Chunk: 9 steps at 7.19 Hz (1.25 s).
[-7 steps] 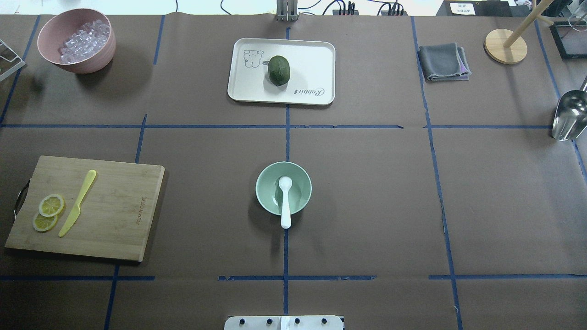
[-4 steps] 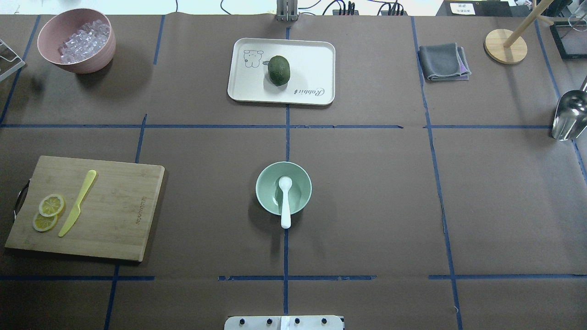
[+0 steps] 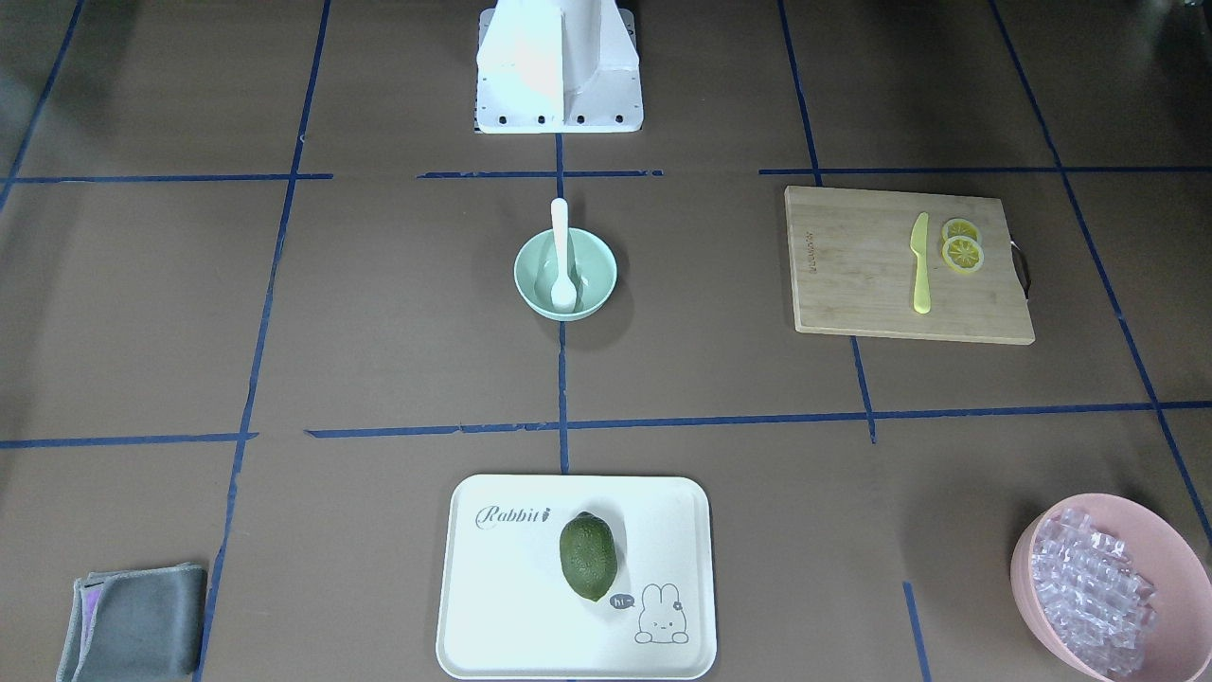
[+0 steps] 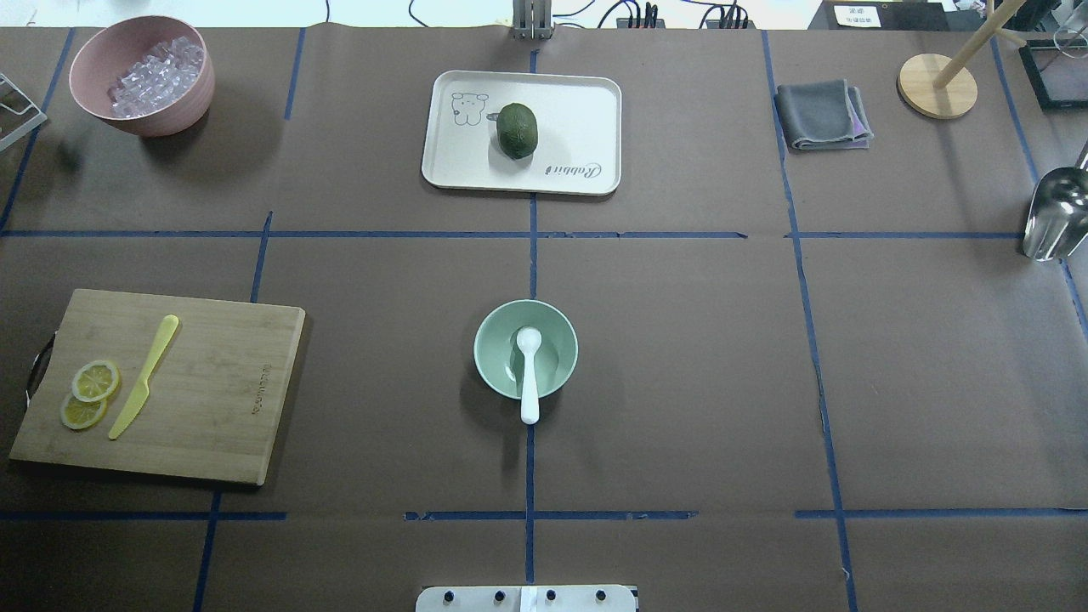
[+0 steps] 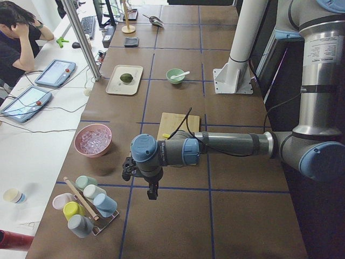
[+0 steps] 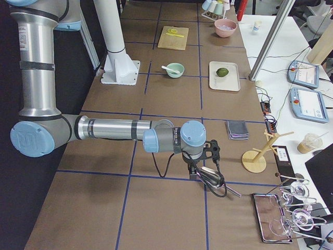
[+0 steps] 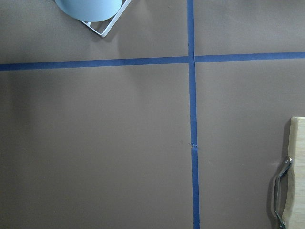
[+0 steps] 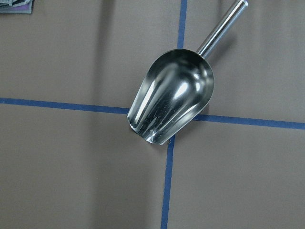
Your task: Place spoon in bowl
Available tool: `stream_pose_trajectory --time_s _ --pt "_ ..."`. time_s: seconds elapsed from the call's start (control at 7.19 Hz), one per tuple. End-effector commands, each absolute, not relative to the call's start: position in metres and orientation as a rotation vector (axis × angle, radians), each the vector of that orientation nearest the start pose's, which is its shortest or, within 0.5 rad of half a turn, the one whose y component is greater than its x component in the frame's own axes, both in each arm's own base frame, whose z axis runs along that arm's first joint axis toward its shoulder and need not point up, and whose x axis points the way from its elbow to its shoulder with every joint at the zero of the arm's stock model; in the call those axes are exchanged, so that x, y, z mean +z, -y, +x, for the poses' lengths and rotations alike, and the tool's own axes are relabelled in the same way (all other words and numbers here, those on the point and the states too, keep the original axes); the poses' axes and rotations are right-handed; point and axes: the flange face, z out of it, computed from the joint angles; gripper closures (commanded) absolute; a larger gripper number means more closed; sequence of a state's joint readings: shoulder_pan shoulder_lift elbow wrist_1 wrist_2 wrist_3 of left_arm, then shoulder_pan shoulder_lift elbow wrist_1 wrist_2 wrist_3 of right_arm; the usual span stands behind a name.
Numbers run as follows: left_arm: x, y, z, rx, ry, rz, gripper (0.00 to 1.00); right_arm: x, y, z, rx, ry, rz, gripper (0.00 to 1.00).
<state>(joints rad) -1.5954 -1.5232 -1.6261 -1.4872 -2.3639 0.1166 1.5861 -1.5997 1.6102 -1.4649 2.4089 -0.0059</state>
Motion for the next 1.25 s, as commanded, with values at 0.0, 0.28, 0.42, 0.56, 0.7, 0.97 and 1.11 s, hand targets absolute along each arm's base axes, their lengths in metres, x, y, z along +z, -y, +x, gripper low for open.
stream_pose_trajectory --time_s 0.0,0.28,0.42,0.56,0.7,0.97,1.11 --pt "0.6611 0.4645 -0.0736 0.057 -0.797 -0.015 0.0 0.6415 0.4839 0.0667 -0.037 0.836 0.111 0.0" --pt "0.6612 0.4645 -0.0738 0.057 -0.796 -0.015 0.0 0.6423 0.4838 0.0667 -0.036 0.836 0.11 0.0" --pt "0.6611 0.4645 -0.0736 0.057 -0.797 -0.015 0.0 0.6423 0.4838 0.0667 -0.036 0.836 0.11 0.0" --pt "0.6603 0.4646 -0.0737 0.058 -0.797 -0.014 0.0 0.6423 0.4838 0.0667 -0.035 0.836 0.109 0.0" --pt "0.6609 0.4646 -0.0737 0.058 -0.797 -0.014 0.0 0.6415 0.4845 0.0667 -0.037 0.836 0.111 0.0" --pt "0.6593 0.4654 -0.0737 0.061 -0.797 -0.004 0.0 0.6414 0.4839 0.0666 -0.034 0.837 0.11 0.0" --pt "0.6599 0.4659 -0.0737 0.063 -0.796 0.002 0.0 0.6414 0.4839 0.0666 -0.036 0.837 0.111 0.0"
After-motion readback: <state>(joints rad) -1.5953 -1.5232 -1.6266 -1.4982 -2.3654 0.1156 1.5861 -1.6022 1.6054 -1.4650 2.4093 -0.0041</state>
